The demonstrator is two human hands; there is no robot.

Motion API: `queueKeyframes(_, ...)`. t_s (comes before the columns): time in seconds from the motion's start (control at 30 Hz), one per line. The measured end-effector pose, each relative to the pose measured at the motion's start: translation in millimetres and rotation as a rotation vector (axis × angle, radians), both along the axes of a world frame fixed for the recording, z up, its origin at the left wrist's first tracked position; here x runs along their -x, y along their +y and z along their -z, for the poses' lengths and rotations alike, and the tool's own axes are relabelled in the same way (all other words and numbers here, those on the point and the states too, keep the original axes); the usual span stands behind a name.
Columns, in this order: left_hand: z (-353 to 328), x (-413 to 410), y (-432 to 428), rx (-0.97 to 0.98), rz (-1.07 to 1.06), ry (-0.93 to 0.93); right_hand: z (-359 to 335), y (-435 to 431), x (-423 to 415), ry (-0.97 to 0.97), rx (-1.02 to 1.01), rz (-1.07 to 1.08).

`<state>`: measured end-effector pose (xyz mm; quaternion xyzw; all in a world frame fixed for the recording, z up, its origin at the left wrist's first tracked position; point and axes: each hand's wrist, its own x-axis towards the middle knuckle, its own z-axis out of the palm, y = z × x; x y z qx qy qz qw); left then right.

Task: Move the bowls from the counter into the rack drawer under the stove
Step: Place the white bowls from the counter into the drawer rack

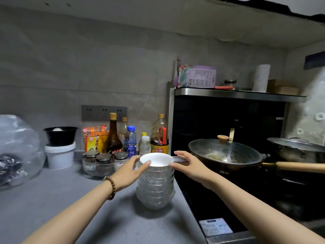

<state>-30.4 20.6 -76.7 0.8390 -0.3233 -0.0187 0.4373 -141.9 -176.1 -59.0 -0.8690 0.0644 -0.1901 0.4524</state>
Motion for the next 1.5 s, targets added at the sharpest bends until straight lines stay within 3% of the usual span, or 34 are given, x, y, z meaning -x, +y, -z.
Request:
queueKeyframes(0.53, 14.6, -11.3, -17.5, 0.228, 0.086, 0.061, 19.4, 2.6, -29.2, -0.095, 0.024, 0.035)
queueKeyframes(0.87, -28.8, 29.4, -37.7, 0.493, 0.259, 0.004, -27.1, -1.6, 8.9, -0.403, -0.352, -0.027)
queueKeyframes(1.13, -26.1, 100.2, -85.4, 0.664, 0.433, 0.092, -23.5, -31.4, 102.4, -0.229, -0.345, 0.019)
queueKeyframes(1.37, 23.3, 177.3, -139.5, 0.48, 0.62, 0.346, 13.7, -79.4, 206.0, -0.105, -0.202, 0.08)
queueKeyframes(1.5, 67.4, 210.9, -170.8, 0.386, 0.644, 0.519, 51.5, -100.0, 251.1, -0.028, -0.257, 0.111)
